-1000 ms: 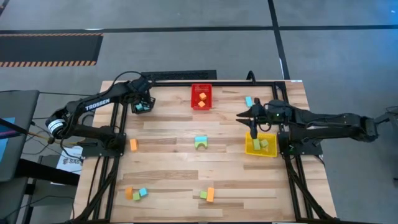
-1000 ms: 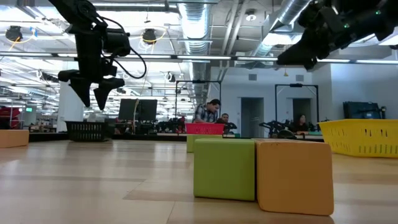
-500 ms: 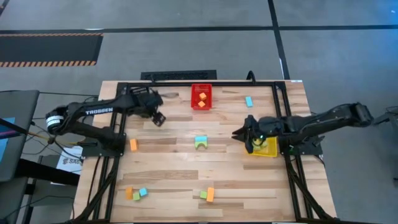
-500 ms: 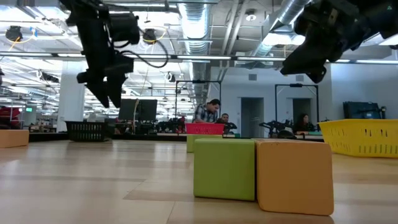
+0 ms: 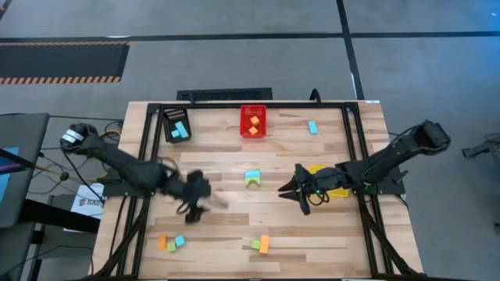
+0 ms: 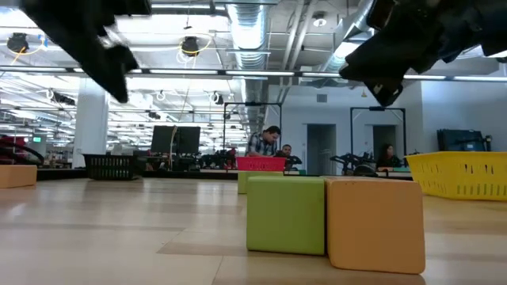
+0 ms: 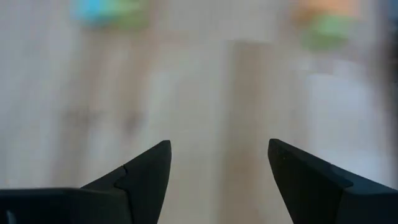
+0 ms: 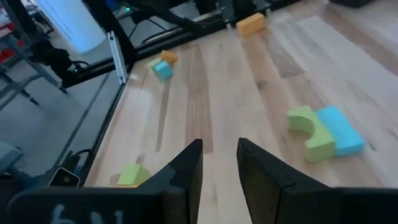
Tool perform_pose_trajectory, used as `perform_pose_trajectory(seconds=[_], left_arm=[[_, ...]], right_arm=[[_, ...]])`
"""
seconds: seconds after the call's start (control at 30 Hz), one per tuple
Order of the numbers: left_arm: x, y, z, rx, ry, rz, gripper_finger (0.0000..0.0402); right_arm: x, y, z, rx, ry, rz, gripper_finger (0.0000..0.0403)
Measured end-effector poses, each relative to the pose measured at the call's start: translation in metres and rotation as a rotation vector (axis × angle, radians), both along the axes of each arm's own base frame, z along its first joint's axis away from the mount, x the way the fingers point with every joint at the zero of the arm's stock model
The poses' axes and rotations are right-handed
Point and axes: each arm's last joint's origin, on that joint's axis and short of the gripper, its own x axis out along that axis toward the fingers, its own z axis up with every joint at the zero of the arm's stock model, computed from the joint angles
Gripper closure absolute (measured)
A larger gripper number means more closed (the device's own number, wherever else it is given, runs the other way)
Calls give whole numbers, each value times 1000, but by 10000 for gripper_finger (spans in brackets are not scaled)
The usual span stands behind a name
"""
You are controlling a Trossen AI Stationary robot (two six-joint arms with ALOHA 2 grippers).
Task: Sort & place blocks by color
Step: Put the green block into the yellow bin
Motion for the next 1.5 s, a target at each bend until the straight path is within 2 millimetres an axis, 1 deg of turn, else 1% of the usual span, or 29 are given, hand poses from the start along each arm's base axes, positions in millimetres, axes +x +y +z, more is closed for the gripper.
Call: perform_pose_trajectory(seconds=[0.1,0.17,0.23,0.3,0.37,0.47,0.67,0.8,0.87,1.0,1.2,1.37,1.5], left_arm=[[-8,-31,5,-58,-72,-107,148],[-14,-46,7,-81,-101,-152,148],[-22,-56,7,-113,-92,-128,148],[-28,-62,6,-166,-56,-58,148],[-33,-65,5,-214,-16,3,148],[-42,-69,2,-236,50,61,148],[-56,-67,-6,-165,165,100,148],[-62,-72,-10,-168,199,111,148],[-64,-77,-15,-152,215,96,148],[-63,-85,-29,-116,268,81,148],[-57,-94,-48,-112,355,93,148],[-53,-99,-58,-92,370,85,148],[-53,-99,-61,-77,376,85,148]], right_arm=[[10,10,-4,-26,22,33,281],[17,19,-5,-61,31,65,281],[24,26,-6,-100,36,95,281],[32,33,-7,-138,37,121,281],[40,37,-7,-172,40,137,281],[49,40,-7,-226,54,155,281],[66,40,-4,-253,82,148,281],[71,40,-4,-258,114,143,281],[69,41,-5,-265,136,149,281],[68,40,-8,-273,167,152,281],[67,39,-10,-278,189,151,281],[66,39,-11,-281,197,153,281],[66,39,-11,-281,199,153,281]])
